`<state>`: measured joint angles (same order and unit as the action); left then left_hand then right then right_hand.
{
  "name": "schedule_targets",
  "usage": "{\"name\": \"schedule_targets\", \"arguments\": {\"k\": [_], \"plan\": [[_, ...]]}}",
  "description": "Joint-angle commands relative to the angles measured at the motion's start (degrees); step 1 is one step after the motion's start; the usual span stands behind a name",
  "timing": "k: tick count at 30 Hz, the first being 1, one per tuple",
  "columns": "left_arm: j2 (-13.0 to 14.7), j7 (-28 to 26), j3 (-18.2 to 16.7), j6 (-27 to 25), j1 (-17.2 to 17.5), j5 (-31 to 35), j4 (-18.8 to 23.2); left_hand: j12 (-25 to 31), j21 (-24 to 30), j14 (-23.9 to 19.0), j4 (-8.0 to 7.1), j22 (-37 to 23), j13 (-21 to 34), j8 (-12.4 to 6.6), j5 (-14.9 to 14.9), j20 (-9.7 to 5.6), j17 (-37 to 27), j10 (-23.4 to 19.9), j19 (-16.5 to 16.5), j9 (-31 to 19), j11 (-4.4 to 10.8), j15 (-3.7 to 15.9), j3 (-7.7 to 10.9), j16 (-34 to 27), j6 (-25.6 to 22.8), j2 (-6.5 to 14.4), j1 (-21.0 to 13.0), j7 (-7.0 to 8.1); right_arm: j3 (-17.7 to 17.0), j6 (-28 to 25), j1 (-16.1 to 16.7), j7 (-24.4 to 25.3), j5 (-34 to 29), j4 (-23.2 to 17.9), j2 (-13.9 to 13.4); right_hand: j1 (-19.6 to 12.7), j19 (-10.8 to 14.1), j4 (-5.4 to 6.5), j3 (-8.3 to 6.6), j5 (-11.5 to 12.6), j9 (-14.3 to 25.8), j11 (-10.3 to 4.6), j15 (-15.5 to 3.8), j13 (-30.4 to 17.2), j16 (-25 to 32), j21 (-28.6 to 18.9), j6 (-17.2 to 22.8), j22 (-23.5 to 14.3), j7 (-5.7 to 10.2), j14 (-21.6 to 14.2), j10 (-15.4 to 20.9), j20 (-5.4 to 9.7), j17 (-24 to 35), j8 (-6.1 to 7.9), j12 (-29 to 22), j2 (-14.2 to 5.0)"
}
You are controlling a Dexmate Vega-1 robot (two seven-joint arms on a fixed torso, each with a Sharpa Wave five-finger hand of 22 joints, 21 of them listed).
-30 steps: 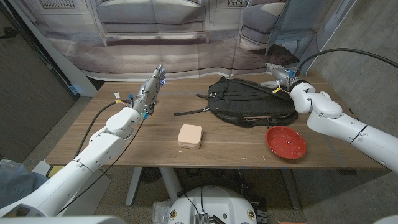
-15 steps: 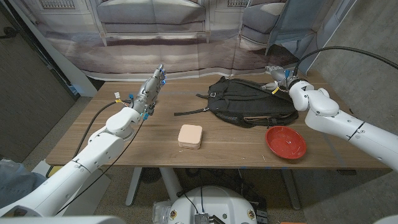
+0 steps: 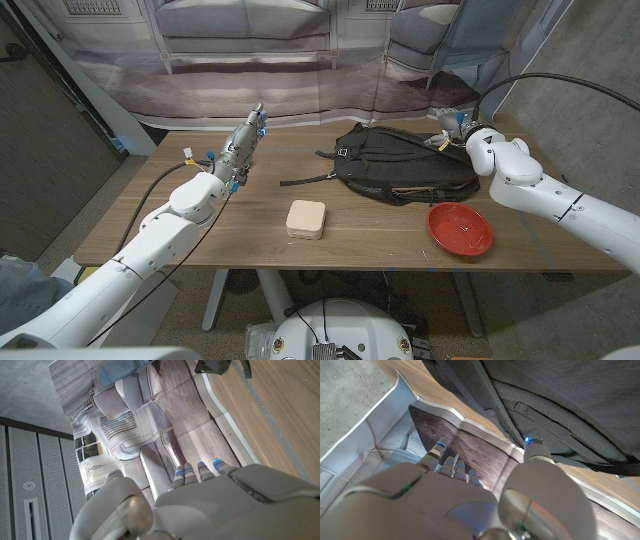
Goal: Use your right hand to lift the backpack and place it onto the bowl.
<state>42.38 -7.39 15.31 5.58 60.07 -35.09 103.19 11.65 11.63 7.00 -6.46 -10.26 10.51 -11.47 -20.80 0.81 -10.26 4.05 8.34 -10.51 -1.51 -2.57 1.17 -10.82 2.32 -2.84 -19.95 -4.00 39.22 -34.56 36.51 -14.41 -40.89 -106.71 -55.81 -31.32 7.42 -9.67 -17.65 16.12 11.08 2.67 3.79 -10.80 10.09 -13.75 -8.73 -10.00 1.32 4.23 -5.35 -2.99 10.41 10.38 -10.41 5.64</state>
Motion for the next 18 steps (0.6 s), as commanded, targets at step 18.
{"name": "schedule_targets", "arguments": {"k": [18], "plan": [[0.78,-1.19,0.07,-3.58,-1.29,0.42,2.07,-0.14,-0.14,0.19,-0.25,-0.15,0.15,0.10,-0.47,0.47,-0.20,0.17,0.31,-0.22,-0.48,-0.21,-0.63,0.05,-0.12,0.80,0.02,-0.21,1.96,1.86,-2.57,-0.85,-0.83,7.35,1.95,-0.72,1.06,0.73,-0.12,0.32,0.07,-0.17,0.54,-0.11,0.48,0.26,-1.08,-0.26,0.20,0.13,-0.84,-0.67,0.21,0.31,-0.65,0.13]]}}
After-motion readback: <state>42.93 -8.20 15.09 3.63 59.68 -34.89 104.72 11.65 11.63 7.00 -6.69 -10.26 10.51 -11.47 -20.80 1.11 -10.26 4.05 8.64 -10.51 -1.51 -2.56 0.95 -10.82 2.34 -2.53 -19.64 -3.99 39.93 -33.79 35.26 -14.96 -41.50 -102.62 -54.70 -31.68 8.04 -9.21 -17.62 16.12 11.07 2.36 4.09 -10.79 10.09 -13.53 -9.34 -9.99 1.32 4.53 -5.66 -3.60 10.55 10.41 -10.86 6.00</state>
